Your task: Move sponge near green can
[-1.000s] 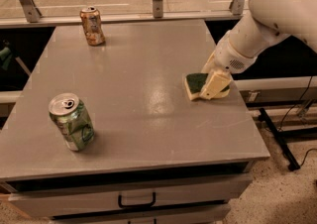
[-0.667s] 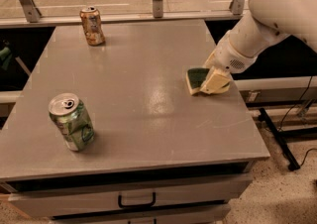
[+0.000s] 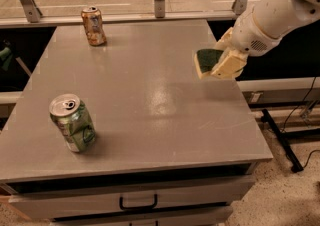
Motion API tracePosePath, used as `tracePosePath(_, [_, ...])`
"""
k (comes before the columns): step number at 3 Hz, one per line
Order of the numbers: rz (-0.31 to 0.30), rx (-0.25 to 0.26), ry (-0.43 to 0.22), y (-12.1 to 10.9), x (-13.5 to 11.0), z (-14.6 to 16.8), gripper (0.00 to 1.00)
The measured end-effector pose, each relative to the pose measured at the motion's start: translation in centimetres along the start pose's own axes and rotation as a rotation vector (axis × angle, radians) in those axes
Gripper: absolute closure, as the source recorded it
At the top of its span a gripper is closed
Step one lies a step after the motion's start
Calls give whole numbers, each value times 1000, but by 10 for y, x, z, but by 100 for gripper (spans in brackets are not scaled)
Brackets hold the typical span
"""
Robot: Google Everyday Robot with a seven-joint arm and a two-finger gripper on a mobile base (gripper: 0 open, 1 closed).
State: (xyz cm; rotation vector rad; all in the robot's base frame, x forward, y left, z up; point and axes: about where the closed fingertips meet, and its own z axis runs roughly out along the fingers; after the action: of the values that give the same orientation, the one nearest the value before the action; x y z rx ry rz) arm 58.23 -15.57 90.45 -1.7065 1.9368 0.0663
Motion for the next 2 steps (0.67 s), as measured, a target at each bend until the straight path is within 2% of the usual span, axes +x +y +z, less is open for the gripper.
tracePosePath(1, [-24,-15,-12,6,-6,5,100])
tracePosePath(2, [-141,-44,-50,33,-46,17,100])
